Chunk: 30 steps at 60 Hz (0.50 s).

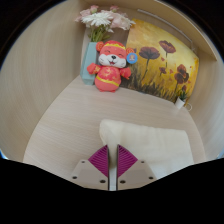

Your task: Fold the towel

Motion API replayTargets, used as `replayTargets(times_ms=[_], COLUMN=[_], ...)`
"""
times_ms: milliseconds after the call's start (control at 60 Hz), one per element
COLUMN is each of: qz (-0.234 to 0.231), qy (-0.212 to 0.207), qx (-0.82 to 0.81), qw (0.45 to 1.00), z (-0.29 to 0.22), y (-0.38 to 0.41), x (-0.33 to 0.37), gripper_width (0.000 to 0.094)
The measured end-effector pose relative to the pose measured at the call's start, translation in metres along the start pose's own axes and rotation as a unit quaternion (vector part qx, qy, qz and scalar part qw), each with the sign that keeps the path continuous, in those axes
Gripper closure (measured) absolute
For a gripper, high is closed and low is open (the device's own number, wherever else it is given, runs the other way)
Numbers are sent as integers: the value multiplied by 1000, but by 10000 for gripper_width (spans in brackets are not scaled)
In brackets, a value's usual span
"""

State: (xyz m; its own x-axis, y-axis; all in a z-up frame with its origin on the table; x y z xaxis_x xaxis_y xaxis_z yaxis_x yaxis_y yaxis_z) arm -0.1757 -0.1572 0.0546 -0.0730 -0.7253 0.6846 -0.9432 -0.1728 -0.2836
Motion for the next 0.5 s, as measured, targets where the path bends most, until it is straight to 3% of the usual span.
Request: replayTargets(times_ms=[167,300,500], qz=[-32,2,25], qy=[12,-29,-32], qx=[3,6,5], qw=[999,1000,999], z=[-15,-47,-35], y=[-11,-68,-179], x=[10,42,64], gripper_width=[884,885,869])
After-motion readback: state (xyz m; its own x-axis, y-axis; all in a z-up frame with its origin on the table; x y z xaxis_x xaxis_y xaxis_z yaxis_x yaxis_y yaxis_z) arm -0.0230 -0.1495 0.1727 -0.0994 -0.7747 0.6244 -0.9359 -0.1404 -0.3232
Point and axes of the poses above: the point between the fingertips, and its own axes, seen from behind it with the camera up: y to the left, z down, x backward, against the way the camera looks, the point moved 10 cm from there along x, backward, against the way the camera looks, and after that the axes turned 8 degrees about x, right-handed, at the moved point
